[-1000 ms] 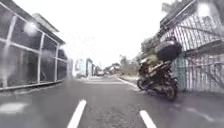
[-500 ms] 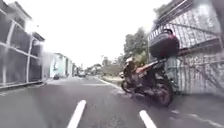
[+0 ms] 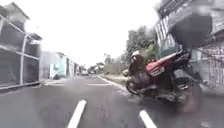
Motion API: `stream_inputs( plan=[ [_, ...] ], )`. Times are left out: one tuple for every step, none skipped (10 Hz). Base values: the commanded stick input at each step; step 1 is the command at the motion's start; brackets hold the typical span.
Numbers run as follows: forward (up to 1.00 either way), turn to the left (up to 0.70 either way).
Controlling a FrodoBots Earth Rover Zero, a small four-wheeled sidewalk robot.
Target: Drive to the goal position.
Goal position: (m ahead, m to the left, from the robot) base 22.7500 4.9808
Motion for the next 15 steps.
stream_inputs(
  plan=[
    [1.00,0.25],
    [1.00,0.40],
    [1.00,0.40],
    [1.00,0.40],
    [1.00,0.36],
    [1.00,0.06],
    [1.00,0.00],
    [1.00,0.00],
    [1.00,0.07],
    [1.00,0.01],
    [1.00,-0.17],
    [1.00,-0.36],
    [1.00,-0.40],
    [1.00,-0.40],
    [1.00,-0.40]
  ],
)
